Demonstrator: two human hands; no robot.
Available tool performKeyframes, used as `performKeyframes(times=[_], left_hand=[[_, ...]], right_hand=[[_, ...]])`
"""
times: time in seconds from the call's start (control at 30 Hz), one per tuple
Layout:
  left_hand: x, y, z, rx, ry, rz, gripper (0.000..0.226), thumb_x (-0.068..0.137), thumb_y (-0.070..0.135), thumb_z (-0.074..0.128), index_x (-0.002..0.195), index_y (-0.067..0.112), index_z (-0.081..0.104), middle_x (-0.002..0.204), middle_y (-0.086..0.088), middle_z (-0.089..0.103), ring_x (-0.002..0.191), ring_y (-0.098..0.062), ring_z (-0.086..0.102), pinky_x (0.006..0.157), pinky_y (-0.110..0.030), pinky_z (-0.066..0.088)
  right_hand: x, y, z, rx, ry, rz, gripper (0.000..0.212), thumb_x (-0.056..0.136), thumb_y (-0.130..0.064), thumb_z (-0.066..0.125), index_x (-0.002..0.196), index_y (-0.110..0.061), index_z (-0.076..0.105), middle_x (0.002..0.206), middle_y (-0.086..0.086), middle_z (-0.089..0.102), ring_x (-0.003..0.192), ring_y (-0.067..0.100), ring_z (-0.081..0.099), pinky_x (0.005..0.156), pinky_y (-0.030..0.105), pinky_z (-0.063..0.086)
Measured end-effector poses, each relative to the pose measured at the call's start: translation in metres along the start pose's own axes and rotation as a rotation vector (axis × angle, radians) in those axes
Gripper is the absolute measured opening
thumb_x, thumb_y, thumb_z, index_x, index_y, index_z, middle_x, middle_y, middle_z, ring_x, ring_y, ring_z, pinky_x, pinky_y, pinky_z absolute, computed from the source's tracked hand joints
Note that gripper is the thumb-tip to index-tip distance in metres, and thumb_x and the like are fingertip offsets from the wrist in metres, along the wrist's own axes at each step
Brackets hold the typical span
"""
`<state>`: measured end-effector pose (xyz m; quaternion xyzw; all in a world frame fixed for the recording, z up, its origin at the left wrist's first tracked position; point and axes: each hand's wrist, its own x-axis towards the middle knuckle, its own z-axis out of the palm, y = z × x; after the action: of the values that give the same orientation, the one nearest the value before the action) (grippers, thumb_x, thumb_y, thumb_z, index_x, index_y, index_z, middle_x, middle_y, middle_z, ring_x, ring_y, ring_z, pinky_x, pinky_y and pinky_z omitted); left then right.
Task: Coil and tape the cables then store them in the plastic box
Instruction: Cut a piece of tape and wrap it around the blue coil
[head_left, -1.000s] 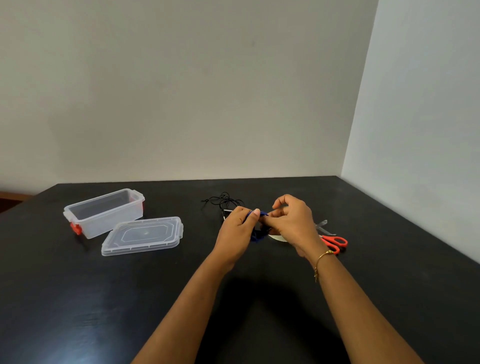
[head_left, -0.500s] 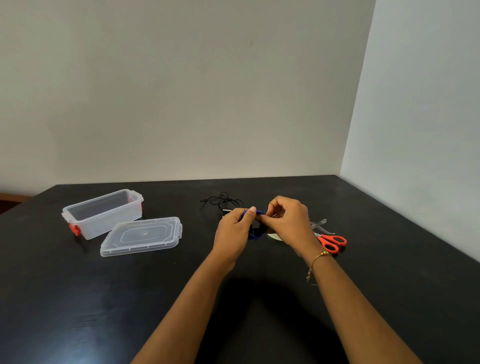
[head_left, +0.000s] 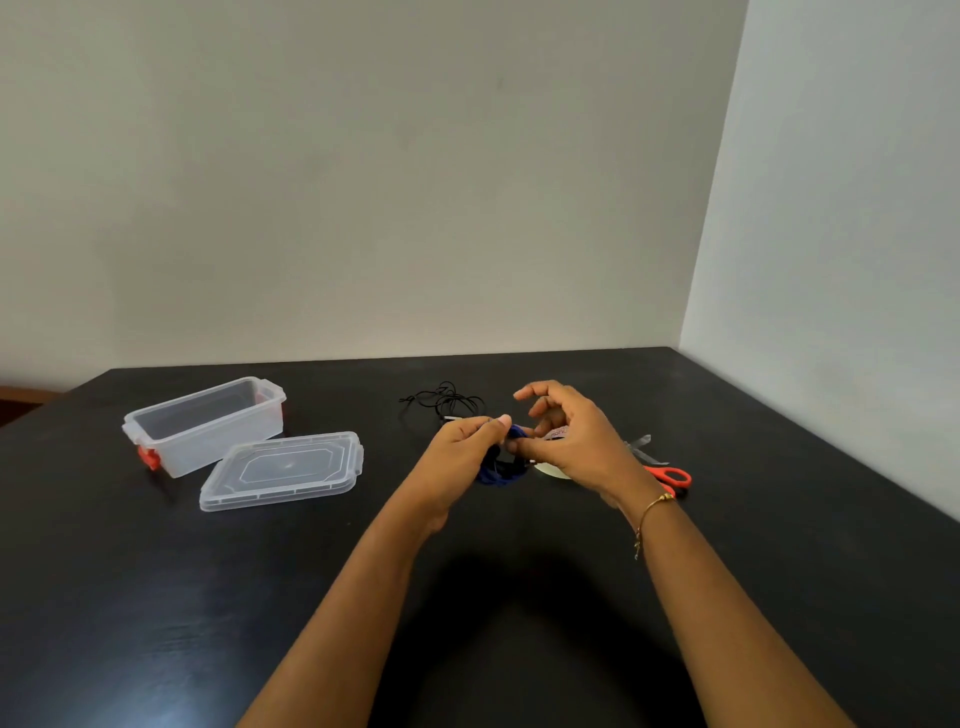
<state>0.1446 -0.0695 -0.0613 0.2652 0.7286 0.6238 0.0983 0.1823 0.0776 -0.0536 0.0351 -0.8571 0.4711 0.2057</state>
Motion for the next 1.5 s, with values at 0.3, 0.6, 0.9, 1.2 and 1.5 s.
performKeyframes(times=[0.3,0.6,0.9,1.2,1.5], left_hand=[[-0.006,0.005,-0.008,0.057,-0.128,0.007,0.037,0.097,0.028,0.040,0.064,0.021,0.057,0.068,0.016,0.069,0.074,0.000,0.062,0.085,-0.024,0.043],[0.000,-0.001,-0.011,0.068,-0.128,-0.014,0.033,0.097,0.032,0.039,0.083,0.008,0.057,0.090,-0.007,0.066,0.090,-0.017,0.059,0.090,-0.032,0.045],[0.004,-0.005,-0.009,0.080,-0.002,0.029,0.030,0.096,0.031,0.043,0.084,0.010,0.062,0.086,-0.010,0.061,0.084,-0.019,0.057,0.080,-0.029,0.047],[-0.001,0.000,-0.012,-0.071,-0.123,0.039,0.030,0.096,0.027,0.039,0.089,0.005,0.058,0.083,-0.003,0.061,0.077,-0.010,0.061,0.076,-0.021,0.050],[-0.007,0.002,0.004,-0.341,-0.168,0.066,0.033,0.094,0.026,0.036,0.069,0.011,0.050,0.068,0.004,0.057,0.067,-0.006,0.055,0.072,-0.019,0.050]], right_hand=[[-0.001,0.004,-0.001,0.000,-0.135,-0.072,0.022,0.076,-0.017,0.072,0.097,-0.020,0.067,0.098,-0.007,0.057,0.093,0.009,0.057,0.074,0.017,0.050],[0.000,0.005,0.001,-0.010,0.003,-0.093,0.018,0.068,-0.017,0.079,0.072,-0.015,0.062,0.080,-0.006,0.059,0.079,0.010,0.058,0.075,0.025,0.051],[-0.003,0.002,-0.006,0.234,-0.129,0.005,0.008,0.077,-0.005,0.068,0.074,-0.012,0.066,0.079,0.002,0.065,0.072,0.008,0.065,0.062,0.013,0.052],[-0.009,0.000,-0.013,0.509,-0.264,0.040,0.011,0.086,0.000,0.054,0.087,-0.005,0.063,0.079,-0.001,0.069,0.076,0.012,0.068,0.066,0.020,0.055],[-0.010,-0.004,-0.006,0.672,-0.284,0.010,0.004,0.081,-0.006,0.055,0.081,-0.009,0.058,0.071,-0.005,0.066,0.071,0.009,0.064,0.067,0.021,0.057]])
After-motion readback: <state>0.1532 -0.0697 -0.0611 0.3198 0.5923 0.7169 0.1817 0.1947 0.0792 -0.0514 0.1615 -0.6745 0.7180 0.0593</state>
